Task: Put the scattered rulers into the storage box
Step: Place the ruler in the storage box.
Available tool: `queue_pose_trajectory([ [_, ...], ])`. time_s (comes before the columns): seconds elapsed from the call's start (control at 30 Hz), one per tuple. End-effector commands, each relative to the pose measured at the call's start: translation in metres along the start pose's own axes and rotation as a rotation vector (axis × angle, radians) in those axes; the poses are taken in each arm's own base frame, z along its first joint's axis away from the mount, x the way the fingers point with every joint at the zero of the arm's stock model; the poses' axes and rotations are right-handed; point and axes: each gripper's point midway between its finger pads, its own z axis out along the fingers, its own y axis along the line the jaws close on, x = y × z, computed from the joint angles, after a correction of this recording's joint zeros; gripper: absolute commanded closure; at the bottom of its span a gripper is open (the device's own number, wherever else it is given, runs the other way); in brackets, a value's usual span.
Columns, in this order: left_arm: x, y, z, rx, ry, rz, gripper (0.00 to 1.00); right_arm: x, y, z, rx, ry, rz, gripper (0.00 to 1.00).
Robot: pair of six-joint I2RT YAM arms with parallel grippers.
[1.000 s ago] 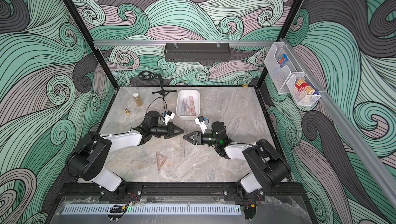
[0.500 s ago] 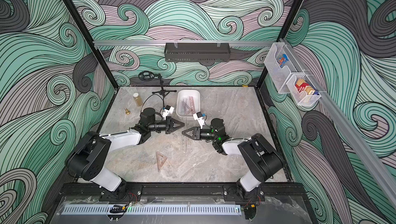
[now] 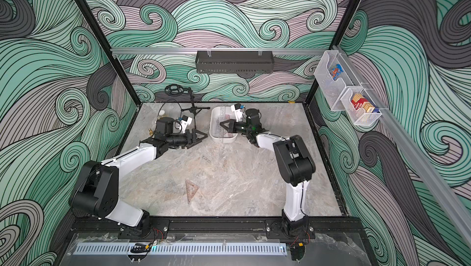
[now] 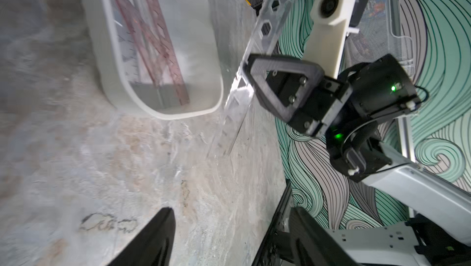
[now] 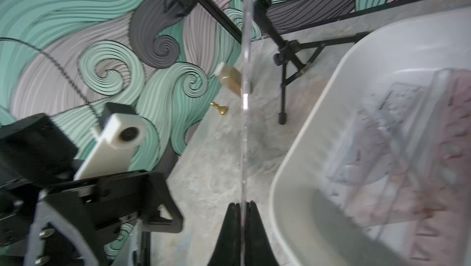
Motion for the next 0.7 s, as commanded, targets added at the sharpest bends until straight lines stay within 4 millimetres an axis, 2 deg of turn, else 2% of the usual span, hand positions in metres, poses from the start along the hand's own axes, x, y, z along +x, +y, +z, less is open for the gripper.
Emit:
queue_pose_trajectory([
  [0.0, 0.023, 0.035, -0.007, -0.114, 0.063, -0.006, 0.26, -0.012, -0.035, 0.021, 0.122, 0.031, -0.091, 1.0],
  [0.07, 0.028, 0.042, -0.008, -0.12, 0.068, -0.019, 0.26, -0.021, -0.045, 0.033, 0.133, 0.021, -0.099, 1.0],
  [0.13, 0.03, 0.044, -0.009, -0.124, 0.062, -0.017, 0.26, -0.022, -0.053, 0.045, 0.126, 0.026, -0.092, 1.0],
  [0.2, 0.03, 0.046, -0.011, -0.132, 0.054, -0.016, 0.26, -0.018, -0.057, 0.054, 0.119, 0.037, -0.082, 1.0],
  [0.33, 0.033, 0.053, -0.011, -0.145, 0.061, -0.031, 0.26, 0.002, -0.056, 0.068, 0.104, 0.078, -0.066, 1.0],
  [0.53, 0.034, 0.058, -0.011, -0.148, 0.061, -0.04, 0.27, 0.026, -0.061, 0.071, 0.113, 0.12, -0.046, 0.96],
  [0.67, 0.036, 0.061, -0.01, -0.148, 0.066, -0.048, 0.26, 0.032, -0.067, 0.071, 0.129, 0.133, -0.041, 0.87],
])
